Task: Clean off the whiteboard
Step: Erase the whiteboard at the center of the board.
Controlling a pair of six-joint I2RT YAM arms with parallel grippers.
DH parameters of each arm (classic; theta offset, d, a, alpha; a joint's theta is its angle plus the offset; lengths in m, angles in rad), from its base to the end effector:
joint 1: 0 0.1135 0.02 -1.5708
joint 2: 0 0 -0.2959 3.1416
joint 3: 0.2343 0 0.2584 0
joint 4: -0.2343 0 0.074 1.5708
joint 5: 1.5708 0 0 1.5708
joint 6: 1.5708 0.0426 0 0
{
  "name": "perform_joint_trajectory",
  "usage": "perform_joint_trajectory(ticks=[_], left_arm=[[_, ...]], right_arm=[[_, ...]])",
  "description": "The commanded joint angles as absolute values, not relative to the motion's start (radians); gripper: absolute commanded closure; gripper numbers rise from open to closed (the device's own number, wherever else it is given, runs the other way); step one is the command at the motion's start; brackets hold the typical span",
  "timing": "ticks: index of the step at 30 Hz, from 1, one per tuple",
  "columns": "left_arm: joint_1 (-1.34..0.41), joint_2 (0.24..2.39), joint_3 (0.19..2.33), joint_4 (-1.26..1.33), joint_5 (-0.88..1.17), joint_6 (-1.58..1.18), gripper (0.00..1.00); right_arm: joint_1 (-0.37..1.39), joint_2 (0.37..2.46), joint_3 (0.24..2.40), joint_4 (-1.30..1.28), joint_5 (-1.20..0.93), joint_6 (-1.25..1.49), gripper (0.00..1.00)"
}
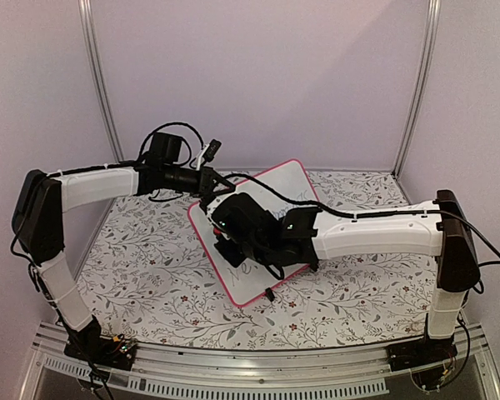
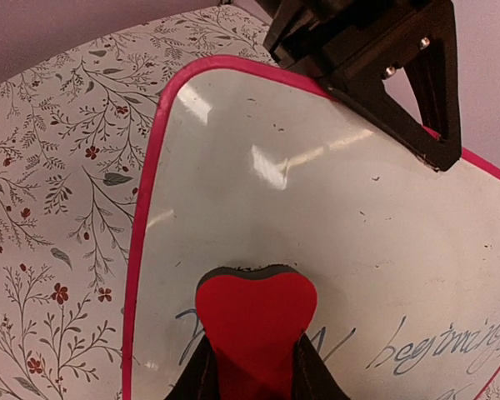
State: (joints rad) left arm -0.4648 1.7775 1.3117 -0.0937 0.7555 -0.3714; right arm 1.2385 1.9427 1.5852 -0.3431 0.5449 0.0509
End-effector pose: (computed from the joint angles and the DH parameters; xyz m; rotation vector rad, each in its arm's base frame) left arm 0.3635 -0.2149 0.2881 0.5802 2.1551 -1.2805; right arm 0.1737 0.4356 0.2862 -0.9666 1.9284 0.1198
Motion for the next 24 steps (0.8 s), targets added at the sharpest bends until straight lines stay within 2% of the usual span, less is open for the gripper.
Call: perform_joint_trajectory(ticks=[1, 24], left_arm=[[-0.461, 1.746, 1.301, -0.069, 0.712, -0.363, 1.0], [-0.463, 1.738, 1.292, -0.06, 0.709, -0.358, 1.0]], right_arm=[[1.255, 1.962, 1.608, -0.351, 0.532, 0.03, 1.0], [1.281, 1.998, 1.614, -0.358, 0.526, 0.023, 1.0]])
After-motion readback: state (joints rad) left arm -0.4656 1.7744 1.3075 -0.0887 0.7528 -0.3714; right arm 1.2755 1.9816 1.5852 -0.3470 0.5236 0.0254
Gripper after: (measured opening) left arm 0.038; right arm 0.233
